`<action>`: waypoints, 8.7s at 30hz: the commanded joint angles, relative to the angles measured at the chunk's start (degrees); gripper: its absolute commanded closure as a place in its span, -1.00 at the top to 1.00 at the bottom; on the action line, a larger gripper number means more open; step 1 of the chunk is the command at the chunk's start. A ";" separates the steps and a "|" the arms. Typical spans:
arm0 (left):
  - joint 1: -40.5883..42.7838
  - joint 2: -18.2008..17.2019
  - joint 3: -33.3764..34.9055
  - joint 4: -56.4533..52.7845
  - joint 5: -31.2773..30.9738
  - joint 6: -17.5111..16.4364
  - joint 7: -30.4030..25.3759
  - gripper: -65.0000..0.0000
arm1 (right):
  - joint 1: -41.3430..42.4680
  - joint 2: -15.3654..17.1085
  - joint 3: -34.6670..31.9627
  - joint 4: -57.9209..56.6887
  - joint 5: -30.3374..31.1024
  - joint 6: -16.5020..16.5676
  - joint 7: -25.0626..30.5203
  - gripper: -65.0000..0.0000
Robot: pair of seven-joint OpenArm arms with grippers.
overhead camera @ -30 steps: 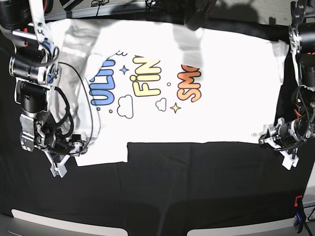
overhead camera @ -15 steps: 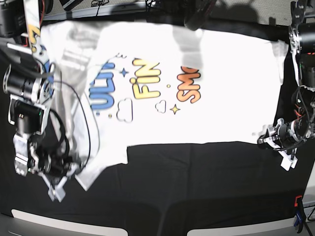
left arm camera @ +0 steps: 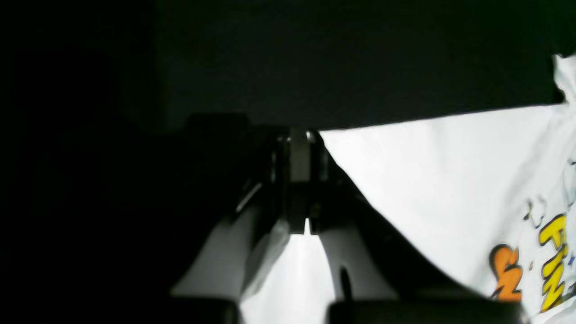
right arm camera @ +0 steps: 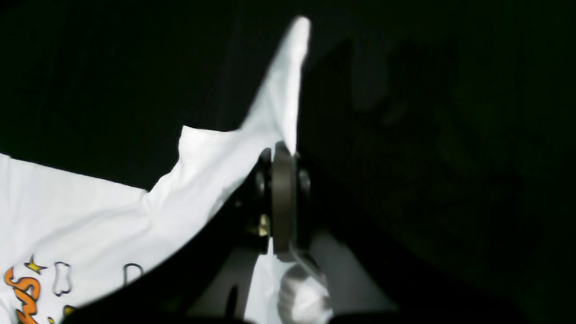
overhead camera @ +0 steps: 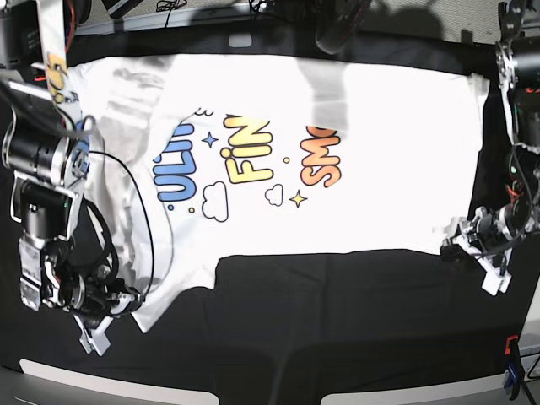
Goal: Layout the t-shirt on the table in an organized manner, then fold the t-shirt properly
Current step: 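Lift the side edges with both grippers and fold toward the collar, then lay the folded edge down with both grippers and release, then grasp the folded strip's ends with both grippers, then fold the strip end with the right gripper toward the left gripper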
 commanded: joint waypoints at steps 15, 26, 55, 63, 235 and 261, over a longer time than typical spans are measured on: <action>18.97 -8.15 -1.18 34.12 -1.25 5.46 0.48 -1.00 | -29.77 0.68 0.17 47.91 11.85 0.43 -9.70 -1.00; 35.10 -8.07 -12.37 45.44 -4.50 5.42 2.32 -1.00 | -53.92 0.50 11.19 67.93 12.48 0.43 -7.69 -1.00; 41.05 -8.07 -12.39 50.27 -6.23 1.18 9.90 -1.00 | -67.49 0.50 21.09 75.91 20.41 0.43 -11.21 -1.00; 41.53 -8.09 -12.39 50.34 -6.29 1.09 13.11 -1.00 | -67.52 0.52 25.68 75.93 21.97 0.43 -13.00 -1.00; 35.78 14.45 8.04 56.61 -23.80 0.90 14.29 -0.19 | -56.24 2.54 28.68 55.60 29.33 0.43 -20.68 0.05; 35.78 14.45 8.04 56.61 -23.80 0.90 14.36 -0.19 | -55.23 2.05 20.15 46.51 46.05 0.43 -33.44 -0.20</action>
